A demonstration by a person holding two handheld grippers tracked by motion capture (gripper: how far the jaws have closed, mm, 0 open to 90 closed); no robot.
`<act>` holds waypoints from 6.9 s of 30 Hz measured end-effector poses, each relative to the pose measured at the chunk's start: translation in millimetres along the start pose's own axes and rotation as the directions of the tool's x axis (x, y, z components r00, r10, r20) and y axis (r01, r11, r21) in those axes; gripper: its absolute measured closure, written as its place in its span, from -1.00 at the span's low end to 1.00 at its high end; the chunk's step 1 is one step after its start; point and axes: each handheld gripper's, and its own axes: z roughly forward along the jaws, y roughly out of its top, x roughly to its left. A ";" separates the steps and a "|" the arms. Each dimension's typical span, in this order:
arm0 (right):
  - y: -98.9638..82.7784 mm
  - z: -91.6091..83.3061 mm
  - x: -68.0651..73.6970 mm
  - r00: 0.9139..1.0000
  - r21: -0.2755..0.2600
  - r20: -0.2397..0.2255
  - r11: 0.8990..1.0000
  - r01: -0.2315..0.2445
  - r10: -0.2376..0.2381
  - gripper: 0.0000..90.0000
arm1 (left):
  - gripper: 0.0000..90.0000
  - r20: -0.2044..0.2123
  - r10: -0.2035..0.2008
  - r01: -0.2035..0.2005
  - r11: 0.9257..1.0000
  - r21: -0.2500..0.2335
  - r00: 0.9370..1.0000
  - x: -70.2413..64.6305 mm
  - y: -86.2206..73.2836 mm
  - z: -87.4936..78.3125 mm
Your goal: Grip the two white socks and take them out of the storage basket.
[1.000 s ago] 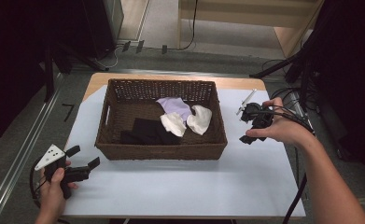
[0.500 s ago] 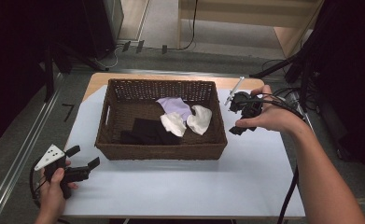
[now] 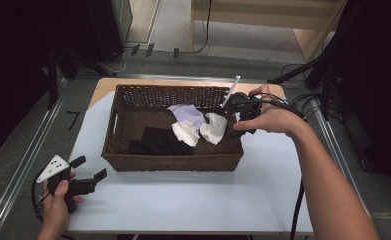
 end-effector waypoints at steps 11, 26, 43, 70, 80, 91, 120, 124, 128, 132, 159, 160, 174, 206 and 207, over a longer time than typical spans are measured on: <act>30.3 24.6 5.2 1.000 -0.007 -0.008 1.000 0.021 -0.021 -0.70 | -0.98 0.001 0.002 -0.002 1.000 -0.003 1.000 0.1 -0.3 -0.7; 51.0 63.1 -3.4 1.000 0.024 0.001 1.000 -0.018 0.018 -0.56 | -0.98 0.002 0.004 -0.004 1.000 -0.004 1.000 0.1 -0.3 -0.9; 65.7 94.8 -14.3 0.988 0.091 0.120 0.991 -0.103 0.092 -0.05 | -0.98 -0.004 0.008 -0.008 1.000 -0.008 1.000 -0.4 -0.5 -1.2; 78.0 30.9 -1.3 1.000 -0.090 -0.022 0.996 0.002 -0.004 0.94 | -0.98 -0.003 0.003 -0.003 1.000 -0.005 1.000 -0.3 -0.4 -0.9; 110.3 43.4 24.9 0.997 -0.131 -0.047 0.990 0.050 -0.057 0.82 | -0.98 -0.002 -0.002 0.002 1.000 -0.013 1.000 -0.2 -0.6 -1.8; 118.9 94.9 42.5 0.991 0.006 -0.136 1.000 0.003 -0.002 -0.53 | -0.98 -0.001 0.004 -0.004 1.000 -0.015 1.000 0.1 -0.7 -1.8; 111.6 129.6 30.7 0.993 0.036 -0.051 0.994 -0.104 0.106 -0.15 | -0.98 0.001 0.007 -0.007 1.000 -0.012 1.000 0.1 -0.6 -1.9; 114.5 133.8 39.7 0.998 0.058 0.012 0.996 -0.068 0.067 -0.22 | -0.98 0.003 0.005 -0.005 1.000 -0.012 1.000 0.0 -0.6 -1.8; 115.6 137.9 43.1 0.997 0.064 0.054 0.996 -0.067 0.063 -0.09 | -0.98 0.003 0.004 -0.004 1.000 -0.013 1.000 -0.1 -0.7 -1.8; 115.7 134.3 41.3 0.997 0.051 0.049 0.997 -0.058 0.055 0.25 | -0.98 0.003 0.006 -0.006 1.000 -0.014 1.000 -0.1 -0.7 -1.8; 75.2 91.5 22.3 0.996 0.047 -0.087 0.998 0.038 -0.034 0.52 | -0.98 0.003 0.002 -0.002 1.000 -0.009 1.000 0.0 -0.6 -1.8; 75.2 91.5 22.3 0.996 0.047 -0.087 0.998 0.038 -0.034 0.52 | -0.98 0.003 0.002 -0.002 1.000 -0.009 1.000 0.0 -0.6 -1.8; 48.6 78.0 17.4 0.989 0.093 -0.128 0.992 0.087 -0.075 0.52 | -0.98 0.002 0.002 -0.002 1.000 -0.008 1.000 0.0 -0.5 -1.5; 36.9 0.8 1.2 0.990 0.051 -0.139 0.998 0.036 -0.029 0.52 | -0.98 -0.002 0.006 -0.006 1.000 -0.006 1.000 -0.1 -0.5 -1.0; 37.9 -2.9 0.8 0.990 0.045 -0.140 0.999 0.030 -0.024 0.52 | -0.98 -0.002 0.004 -0.004 1.000 -0.009 1.000 -0.2 -0.5 -0.8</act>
